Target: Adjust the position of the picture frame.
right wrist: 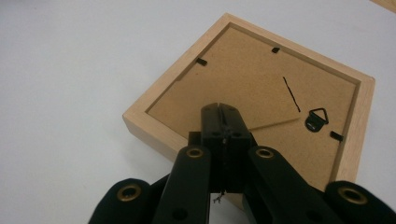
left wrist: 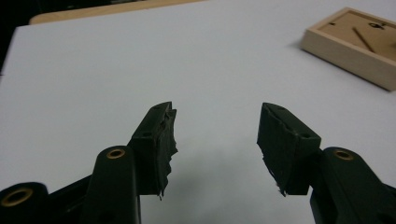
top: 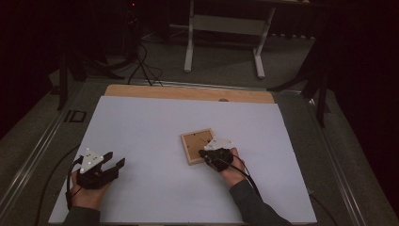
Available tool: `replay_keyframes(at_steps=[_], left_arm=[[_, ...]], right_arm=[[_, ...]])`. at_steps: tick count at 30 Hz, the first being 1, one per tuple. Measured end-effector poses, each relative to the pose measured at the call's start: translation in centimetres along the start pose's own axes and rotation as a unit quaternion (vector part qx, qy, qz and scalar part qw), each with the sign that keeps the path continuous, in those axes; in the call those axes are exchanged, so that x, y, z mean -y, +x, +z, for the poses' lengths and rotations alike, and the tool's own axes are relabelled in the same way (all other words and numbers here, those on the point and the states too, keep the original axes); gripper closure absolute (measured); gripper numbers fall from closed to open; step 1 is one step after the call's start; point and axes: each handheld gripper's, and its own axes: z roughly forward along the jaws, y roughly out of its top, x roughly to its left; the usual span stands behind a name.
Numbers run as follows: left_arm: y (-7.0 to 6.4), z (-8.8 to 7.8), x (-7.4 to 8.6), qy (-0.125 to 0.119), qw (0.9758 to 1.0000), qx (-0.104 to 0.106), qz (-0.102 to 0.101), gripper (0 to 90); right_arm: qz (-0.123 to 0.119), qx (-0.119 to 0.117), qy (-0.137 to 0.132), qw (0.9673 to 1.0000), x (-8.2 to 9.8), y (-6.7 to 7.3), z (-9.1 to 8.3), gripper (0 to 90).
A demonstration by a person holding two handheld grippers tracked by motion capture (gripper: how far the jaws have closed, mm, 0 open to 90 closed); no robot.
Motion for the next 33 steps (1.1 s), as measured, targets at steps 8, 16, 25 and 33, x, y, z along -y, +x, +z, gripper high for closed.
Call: replay_keyframes(at_steps=[8, 16, 25, 33], left_arm=[[-2.2, 1.2, -0.5, 0.01, 0.9991, 0.028, 0.03, 45.8], [-3.3, 1.9, -1.1, 0.006, 0.9984, 0.046, 0.033, 45.8], [-5.5, 3.7, -1.7, 0.017, 0.9958, 0.07, 0.057, 45.7], [-6.9, 5.4, -2.1, 0.028, 0.9933, 0.087, 0.071, 45.8]], right_arm=[[-0.008, -0.012, -0.004, 0.9999, -1.1, 1.5, 1.1, 89.7], [-0.021, -0.03, -0.005, 0.9993, -2.1, 3.0, 2.2, 89.7], [-0.031, -0.045, -0.005, 0.9985, -2.8, 4.2, 2.8, 89.7], [-0.046, -0.054, 0.0, 0.9975, -3.1, 4.3, 2.7, 89.4]])
